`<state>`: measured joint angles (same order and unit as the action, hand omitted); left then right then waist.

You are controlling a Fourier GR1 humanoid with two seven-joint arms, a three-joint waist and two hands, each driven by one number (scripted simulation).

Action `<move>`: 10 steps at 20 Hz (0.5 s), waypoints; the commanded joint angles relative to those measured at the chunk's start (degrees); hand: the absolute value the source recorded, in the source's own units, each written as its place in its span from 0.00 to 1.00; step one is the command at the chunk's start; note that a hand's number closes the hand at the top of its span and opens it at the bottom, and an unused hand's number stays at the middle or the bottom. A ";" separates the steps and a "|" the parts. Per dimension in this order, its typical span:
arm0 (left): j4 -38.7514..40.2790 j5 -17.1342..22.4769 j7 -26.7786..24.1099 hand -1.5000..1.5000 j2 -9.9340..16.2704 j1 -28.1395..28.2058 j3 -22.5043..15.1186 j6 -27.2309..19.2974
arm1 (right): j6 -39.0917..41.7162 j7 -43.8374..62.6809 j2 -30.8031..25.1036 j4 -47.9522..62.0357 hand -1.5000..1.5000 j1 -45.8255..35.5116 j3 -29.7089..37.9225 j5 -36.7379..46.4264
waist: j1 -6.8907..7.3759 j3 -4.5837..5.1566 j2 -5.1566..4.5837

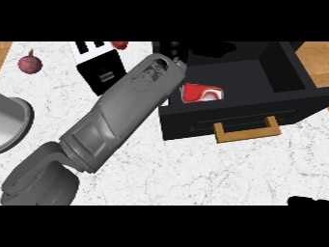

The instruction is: Pick up the can, place it into the drawer and close the drawer

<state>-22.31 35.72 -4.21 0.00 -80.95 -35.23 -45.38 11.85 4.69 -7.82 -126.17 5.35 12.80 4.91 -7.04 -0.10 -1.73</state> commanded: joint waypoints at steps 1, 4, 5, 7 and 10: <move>0.08 2.13 -1.74 0.00 0.00 -1.26 1.44 0.49 | 0.26 -2.57 -1.74 -1.25 0.00 -0.39 -2.03 6.01 | 0.29 0.02 -0.15; -1.65 3.74 -2.96 0.00 0.00 -0.57 1.63 -0.85 | -0.37 -2.62 -2.44 -0.83 0.00 -2.19 -4.62 11.01 | 1.86 0.05 0.22; -3.23 4.10 -2.92 0.00 0.00 0.40 -0.09 -1.48 | -0.72 -1.29 -3.13 -2.03 0.00 -3.49 -4.42 11.82 | 1.37 0.05 0.31; -1.05 4.68 -3.85 0.00 0.00 -1.68 2.23 0.06 | -1.61 -3.00 -3.20 0.07 0.00 -3.53 -7.18 17.59 | 2.47 0.05 0.18; -2.81 4.89 -3.89 0.00 0.00 -0.60 0.59 -2.76 | -2.98 -5.87 -5.17 3.13 0.00 -4.97 -8.54 24.57 | 3.43 0.03 0.55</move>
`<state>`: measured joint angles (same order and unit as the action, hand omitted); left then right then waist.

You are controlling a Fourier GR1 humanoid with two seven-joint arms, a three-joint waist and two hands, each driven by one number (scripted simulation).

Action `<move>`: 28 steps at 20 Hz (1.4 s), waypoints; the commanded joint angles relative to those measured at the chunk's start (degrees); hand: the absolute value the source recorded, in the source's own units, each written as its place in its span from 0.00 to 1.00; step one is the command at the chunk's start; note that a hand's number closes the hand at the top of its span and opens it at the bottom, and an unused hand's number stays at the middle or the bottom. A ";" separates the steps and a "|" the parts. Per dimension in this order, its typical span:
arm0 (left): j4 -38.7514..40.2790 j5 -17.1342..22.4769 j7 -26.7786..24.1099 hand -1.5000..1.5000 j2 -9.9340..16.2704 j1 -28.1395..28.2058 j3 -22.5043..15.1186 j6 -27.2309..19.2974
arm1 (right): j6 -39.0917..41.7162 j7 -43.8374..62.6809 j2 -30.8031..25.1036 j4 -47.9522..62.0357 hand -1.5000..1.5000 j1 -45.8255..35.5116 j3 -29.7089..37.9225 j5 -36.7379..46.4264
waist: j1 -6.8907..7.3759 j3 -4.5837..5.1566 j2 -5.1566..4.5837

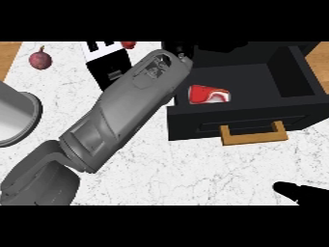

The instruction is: Pick up the can, place it into the drawer and close the drawer

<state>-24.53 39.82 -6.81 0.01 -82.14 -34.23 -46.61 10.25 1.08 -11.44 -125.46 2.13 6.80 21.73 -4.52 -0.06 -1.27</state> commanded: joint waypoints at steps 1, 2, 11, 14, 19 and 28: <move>-0.28 0.96 -0.69 0.00 -0.01 -0.81 -0.06 -1.79 | -0.91 0.50 -1.92 0.97 0.00 -1.10 -4.40 10.46 | 0.89 0.03 0.22; -1.61 1.10 -3.01 0.00 -0.01 2.51 -0.84 -2.89 | -1.34 -1.02 -2.23 1.17 0.00 -0.72 -4.92 12.01 | 1.00 0.02 0.32; -1.38 -0.07 1.72 0.00 0.01 -0.68 0.43 -1.76 | -8.60 -1.64 -2.12 14.63 0.00 -3.71 -15.18 33.49 | 4.01 0.04 0.97; -3.55 -1.05 1.34 0.00 2.77 1.49 0.69 0.32 | -12.44 -0.81 -1.35 22.46 0.00 -5.63 -16.14 39.28 | 5.39 0.06 1.12; -9.51 -3.03 6.59 0.00 7.52 3.86 0.11 0.94 | -20.68 -3.42 2.32 35.18 0.00 -11.86 -12.54 38.69 | 6.14 0.03 1.41; -22.42 -6.98 16.84 0.00 14.43 7.02 -2.65 -1.28 | -27.06 -5.78 2.69 53.31 0.00 -21.21 -7.67 40.11 | 7.08 0.02 1.59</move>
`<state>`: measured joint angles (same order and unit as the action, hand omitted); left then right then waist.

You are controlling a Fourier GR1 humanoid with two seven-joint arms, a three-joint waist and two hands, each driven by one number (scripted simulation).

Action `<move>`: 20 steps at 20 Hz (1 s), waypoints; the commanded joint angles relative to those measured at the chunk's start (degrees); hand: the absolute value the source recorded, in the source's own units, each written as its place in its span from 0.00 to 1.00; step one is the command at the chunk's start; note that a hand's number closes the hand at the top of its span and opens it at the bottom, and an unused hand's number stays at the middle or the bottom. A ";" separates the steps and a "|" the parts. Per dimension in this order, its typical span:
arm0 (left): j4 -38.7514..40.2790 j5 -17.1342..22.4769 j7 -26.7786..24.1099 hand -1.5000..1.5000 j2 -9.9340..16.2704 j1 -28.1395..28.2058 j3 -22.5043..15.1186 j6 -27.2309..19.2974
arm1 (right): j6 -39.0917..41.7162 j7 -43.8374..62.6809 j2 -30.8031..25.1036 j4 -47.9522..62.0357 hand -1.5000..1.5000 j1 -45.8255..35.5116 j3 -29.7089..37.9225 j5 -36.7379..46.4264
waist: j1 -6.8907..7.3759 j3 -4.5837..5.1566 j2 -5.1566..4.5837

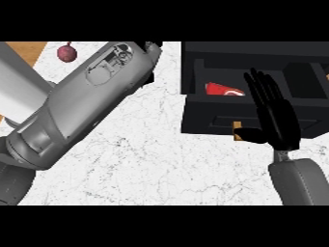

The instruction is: Pick up the can, place it into the drawer and close the drawer

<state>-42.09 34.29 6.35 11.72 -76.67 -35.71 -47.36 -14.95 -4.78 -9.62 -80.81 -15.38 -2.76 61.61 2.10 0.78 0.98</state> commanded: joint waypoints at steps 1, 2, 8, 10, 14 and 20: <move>-4.18 -1.34 3.34 0.00 4.29 0.97 0.10 1.00 | -3.50 -0.76 0.36 11.58 0.00 -5.79 2.83 0.79 | 0.16 -0.83 -0.94; -8.56 -2.41 4.34 0.00 3.98 4.23 -1.69 -1.98 | -3.04 0.19 0.66 10.57 0.00 -3.59 1.24 2.63 | 0.43 -0.79 -0.54; -11.52 -1.88 6.92 0.00 8.39 5.48 -0.12 1.65 | -12.43 -3.29 0.54 24.15 0.00 -9.57 5.00 4.07 | 0.78 -0.87 -1.24; -14.89 -1.59 8.69 0.00 10.64 6.32 -0.23 2.84 | -13.65 -0.96 1.27 28.44 0.00 -14.63 6.04 5.83 | 2.12 -0.86 -1.29; -18.12 -2.46 9.91 0.00 13.58 9.12 0.02 3.01 | -19.19 -2.51 1.51 35.22 0.00 -19.08 8.17 5.92 | 1.91 -0.91 -1.45; -24.33 -4.34 12.41 0.00 14.87 13.64 -0.85 0.88 | -23.32 -1.80 1.30 46.04 0.00 -28.60 10.55 7.66 | 1.69 -0.89 -1.50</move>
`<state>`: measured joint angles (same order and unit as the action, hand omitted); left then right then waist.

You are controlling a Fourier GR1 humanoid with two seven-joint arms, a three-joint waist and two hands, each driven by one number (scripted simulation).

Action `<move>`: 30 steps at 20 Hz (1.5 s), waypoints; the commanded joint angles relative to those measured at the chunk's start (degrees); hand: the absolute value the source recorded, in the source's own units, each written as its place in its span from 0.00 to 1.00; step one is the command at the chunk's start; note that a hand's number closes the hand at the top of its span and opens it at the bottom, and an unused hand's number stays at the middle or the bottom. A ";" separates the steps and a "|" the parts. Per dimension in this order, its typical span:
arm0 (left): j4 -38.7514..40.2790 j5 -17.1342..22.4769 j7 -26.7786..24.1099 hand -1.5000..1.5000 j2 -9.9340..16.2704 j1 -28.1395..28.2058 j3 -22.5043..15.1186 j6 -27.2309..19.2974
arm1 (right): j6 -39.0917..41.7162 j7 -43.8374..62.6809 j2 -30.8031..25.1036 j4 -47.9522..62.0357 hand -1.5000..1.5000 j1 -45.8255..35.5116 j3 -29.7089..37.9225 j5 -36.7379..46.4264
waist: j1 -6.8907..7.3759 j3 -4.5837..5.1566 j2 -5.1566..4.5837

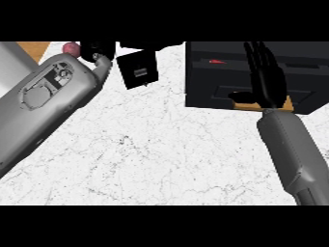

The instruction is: Pick up the can, place it into the drawer and close the drawer

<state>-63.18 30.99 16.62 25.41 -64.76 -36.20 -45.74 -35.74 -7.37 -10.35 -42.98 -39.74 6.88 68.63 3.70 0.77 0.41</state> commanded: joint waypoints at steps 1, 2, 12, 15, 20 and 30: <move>-3.79 -0.97 -0.56 0.00 0.50 4.66 -0.70 0.04 | -2.19 1.93 1.57 9.70 0.00 -7.41 2.07 0.32 | 0.88 -0.86 -1.30; -4.03 -0.87 0.66 0.00 2.90 3.30 0.46 1.29 | -1.82 0.95 -0.56 12.15 0.00 -9.04 3.47 -0.51 | 0.89 -0.89 -1.37; -11.00 -3.50 -0.57 0.00 1.98 10.97 -0.14 -0.38 | -8.68 2.64 0.41 24.32 0.00 -18.87 5.08 1.58 | 1.00 -0.90 -1.79; -10.97 -3.29 -2.04 0.00 2.90 12.95 0.92 0.77 | -5.97 4.57 -0.63 25.82 0.00 -23.81 5.52 1.80 | 1.63 -0.84 -2.14; -12.40 -3.33 -2.31 0.00 4.81 14.84 2.00 2.74 | -7.53 1.37 -2.42 27.90 0.00 -24.57 7.62 -0.24 | 1.92 -0.90 -2.55; -14.53 -4.52 -3.36 0.00 4.16 18.18 2.48 1.58 | -3.58 -11.27 1.17 26.41 0.00 -26.17 16.39 -11.76 | 1.07 -1.10 -2.39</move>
<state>-78.33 26.58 13.44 29.96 -46.96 -34.37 -44.06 -39.24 -14.37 -12.54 -14.34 -63.02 17.78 64.13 4.14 -0.25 -1.82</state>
